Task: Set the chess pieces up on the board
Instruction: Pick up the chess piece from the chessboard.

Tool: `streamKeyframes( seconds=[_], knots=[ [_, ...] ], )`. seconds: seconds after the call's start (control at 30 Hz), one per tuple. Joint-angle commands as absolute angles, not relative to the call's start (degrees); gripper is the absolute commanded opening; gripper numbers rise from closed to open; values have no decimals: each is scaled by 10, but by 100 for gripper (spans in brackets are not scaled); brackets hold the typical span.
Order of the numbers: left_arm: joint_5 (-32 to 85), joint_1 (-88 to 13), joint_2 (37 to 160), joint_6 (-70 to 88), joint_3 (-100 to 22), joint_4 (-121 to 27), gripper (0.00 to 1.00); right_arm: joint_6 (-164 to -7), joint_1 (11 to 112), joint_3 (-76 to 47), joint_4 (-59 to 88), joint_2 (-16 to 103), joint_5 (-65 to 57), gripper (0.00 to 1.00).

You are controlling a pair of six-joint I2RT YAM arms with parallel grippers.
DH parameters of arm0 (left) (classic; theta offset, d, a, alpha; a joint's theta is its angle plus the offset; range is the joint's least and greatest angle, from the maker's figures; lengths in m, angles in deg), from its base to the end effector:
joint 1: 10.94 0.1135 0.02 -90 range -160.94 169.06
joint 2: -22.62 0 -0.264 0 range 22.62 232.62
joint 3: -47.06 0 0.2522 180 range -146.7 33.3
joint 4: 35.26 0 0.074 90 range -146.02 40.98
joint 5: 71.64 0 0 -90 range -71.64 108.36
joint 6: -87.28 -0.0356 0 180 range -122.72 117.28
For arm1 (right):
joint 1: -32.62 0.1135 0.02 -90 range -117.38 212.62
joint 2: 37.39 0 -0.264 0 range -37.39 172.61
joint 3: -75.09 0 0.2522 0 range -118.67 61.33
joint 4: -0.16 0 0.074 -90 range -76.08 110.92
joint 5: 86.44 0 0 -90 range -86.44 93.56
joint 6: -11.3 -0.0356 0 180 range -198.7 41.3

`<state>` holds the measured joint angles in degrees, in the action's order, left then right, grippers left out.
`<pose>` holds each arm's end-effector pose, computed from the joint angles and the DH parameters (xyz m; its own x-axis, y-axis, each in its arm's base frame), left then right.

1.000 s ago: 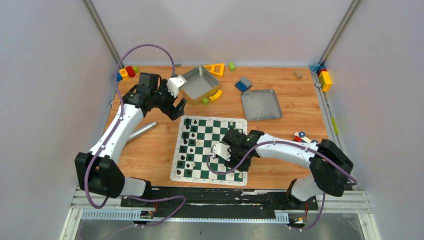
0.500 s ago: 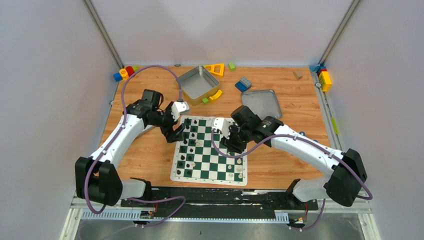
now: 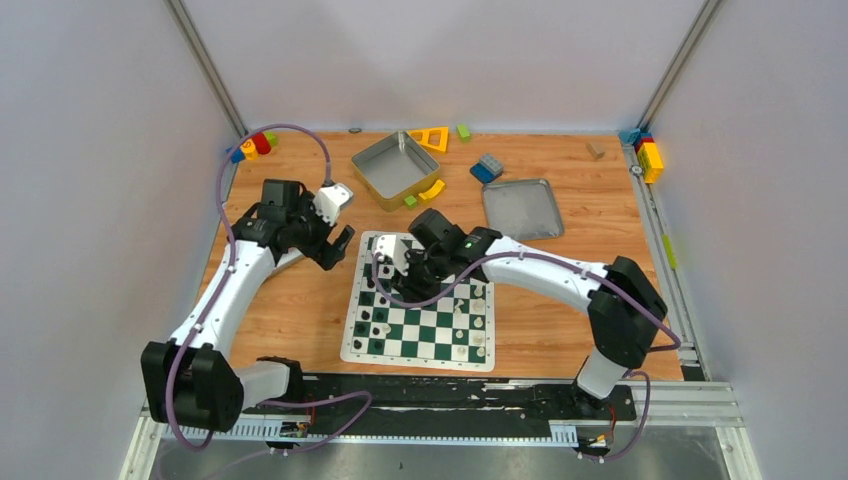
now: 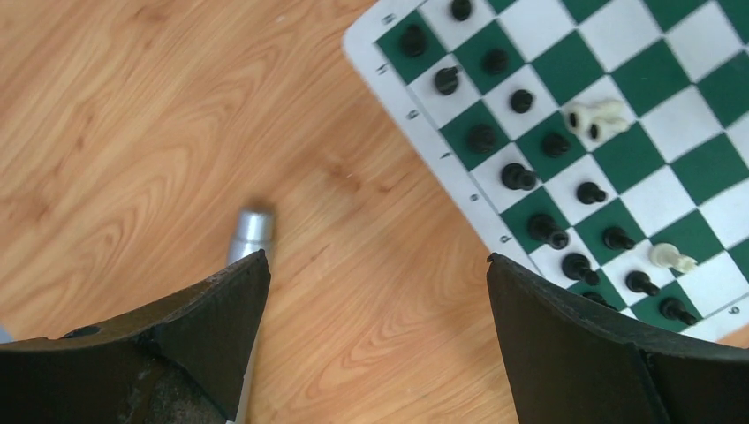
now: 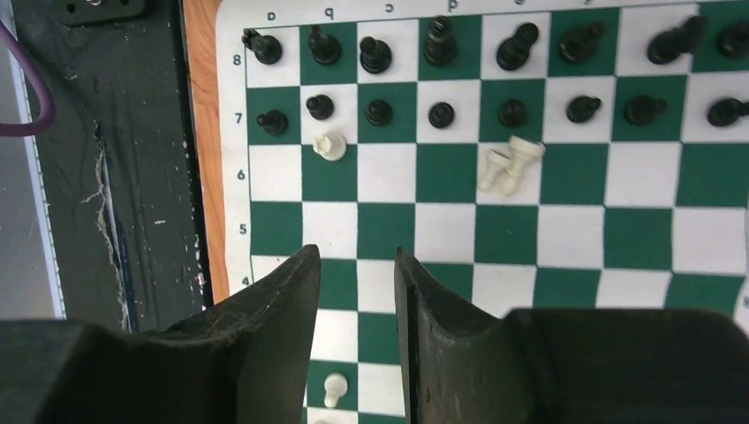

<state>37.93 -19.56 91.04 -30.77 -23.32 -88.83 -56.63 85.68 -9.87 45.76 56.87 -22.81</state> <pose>0.2372 -0.0480 0.2833 -0.5208 0.5271 -0.6715 0.6706 0.7394 0.0603 0.1973 0.2888 0.2494 -0.1289 -0.7316 -0.6694 -0.9906 0.0641 0.1207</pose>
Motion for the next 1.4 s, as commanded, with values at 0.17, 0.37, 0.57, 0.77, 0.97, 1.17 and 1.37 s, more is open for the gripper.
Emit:
streamKeyframes(
  seconds=[0.17, 0.37, 0.57, 0.77, 0.97, 1.17, 1.37],
  knots=[
    [317, -114, 916, -221, -302, -920, 100, -580, 913, -162, 417, 666, -226, 44],
    [311, -85, 894, -229, -316, -930, 100, -574, 934, -175, 418, 701, -207, 48],
    [312, -85, 886, -236, -314, -927, 100, -564, 946, -187, 418, 724, -193, 48],
    [319, -85, 885, -241, -306, -922, 100, -559, 954, -195, 417, 740, -187, 48],
    [318, -85, 884, -247, -301, -918, 100, -555, 960, -200, 417, 755, -177, 47],
    [319, -85, 883, -250, -299, -917, 100, -555, 961, -202, 416, 763, -176, 41],
    [320, -85, 884, -251, -294, -914, 100, -557, 962, -204, 415, 768, -177, 36]
  ],
)
